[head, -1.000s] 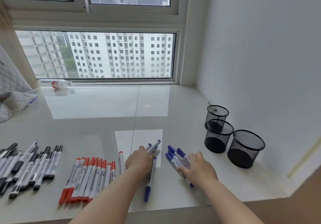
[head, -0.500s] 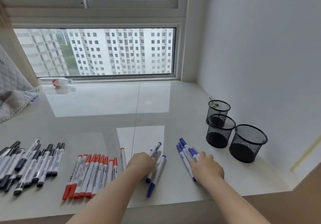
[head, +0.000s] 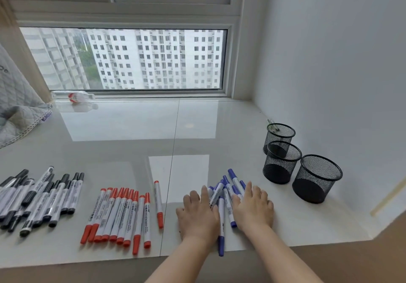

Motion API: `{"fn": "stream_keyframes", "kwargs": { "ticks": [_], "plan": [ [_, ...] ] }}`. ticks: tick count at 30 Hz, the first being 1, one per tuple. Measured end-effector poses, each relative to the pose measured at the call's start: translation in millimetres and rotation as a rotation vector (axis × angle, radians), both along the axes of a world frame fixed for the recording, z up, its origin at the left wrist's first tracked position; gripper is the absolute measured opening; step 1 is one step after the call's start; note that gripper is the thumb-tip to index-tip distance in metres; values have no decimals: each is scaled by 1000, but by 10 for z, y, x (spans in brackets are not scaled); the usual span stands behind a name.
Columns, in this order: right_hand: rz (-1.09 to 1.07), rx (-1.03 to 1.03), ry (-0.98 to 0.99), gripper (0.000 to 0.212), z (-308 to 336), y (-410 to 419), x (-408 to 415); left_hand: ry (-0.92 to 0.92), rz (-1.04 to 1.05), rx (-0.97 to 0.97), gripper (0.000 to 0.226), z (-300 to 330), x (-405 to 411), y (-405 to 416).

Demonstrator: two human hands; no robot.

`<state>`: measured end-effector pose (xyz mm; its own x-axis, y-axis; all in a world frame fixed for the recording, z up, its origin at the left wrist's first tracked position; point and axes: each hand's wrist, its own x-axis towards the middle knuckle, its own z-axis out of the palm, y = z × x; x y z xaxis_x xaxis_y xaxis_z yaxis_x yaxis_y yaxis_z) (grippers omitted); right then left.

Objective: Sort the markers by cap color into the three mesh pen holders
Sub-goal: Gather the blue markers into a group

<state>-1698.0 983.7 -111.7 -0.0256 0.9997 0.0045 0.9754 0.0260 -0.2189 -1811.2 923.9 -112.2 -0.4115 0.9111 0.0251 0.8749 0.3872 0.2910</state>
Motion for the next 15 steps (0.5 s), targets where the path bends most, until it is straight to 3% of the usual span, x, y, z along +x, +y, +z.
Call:
{"fn": "stream_keyframes", "kwargs": {
  "ticks": [8,15],
  "plan": [
    [72,-147,107,58,56,66,77,-80,-87,64,57,-59,138,-1],
    [207,-165,52,61,71,44,99,-110,-54,26,52,-77,90,131]
  ]
}}
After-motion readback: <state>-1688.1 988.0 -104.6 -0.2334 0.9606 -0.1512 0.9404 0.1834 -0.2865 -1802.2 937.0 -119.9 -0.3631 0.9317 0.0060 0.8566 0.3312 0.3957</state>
